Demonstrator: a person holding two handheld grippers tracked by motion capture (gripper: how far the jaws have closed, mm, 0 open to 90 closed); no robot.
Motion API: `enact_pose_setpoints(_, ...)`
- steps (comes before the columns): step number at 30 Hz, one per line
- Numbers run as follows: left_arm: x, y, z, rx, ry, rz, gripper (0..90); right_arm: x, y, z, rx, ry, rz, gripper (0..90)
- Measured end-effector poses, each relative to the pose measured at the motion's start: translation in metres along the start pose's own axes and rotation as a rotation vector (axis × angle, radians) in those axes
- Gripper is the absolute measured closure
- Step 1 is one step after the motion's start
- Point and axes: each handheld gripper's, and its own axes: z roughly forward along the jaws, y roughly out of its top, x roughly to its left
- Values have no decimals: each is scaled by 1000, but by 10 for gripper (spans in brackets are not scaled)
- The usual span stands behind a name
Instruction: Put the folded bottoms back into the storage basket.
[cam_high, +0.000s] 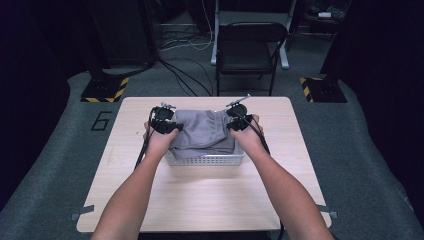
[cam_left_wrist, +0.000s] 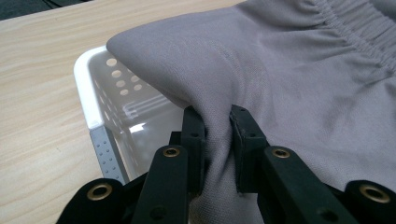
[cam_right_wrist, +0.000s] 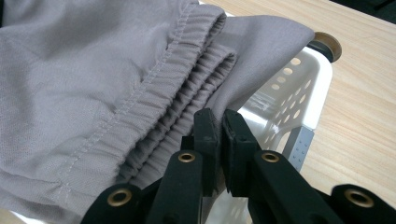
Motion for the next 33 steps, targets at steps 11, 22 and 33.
enact_pose_setpoints(11, -3, -7, 9, 8, -8, -10, 776, -4, -8, 7, 14, -3, 13, 854)
enact_pose_setpoints(22, -1, -14, 16, 32, -7, -21, 775, -2, -12, 14, 25, -1, 15, 854)
enact_pose_setpoints(33, -1, -19, 20, 43, 5, -23, 773, 1, -16, 20, 30, -6, 14, 854)
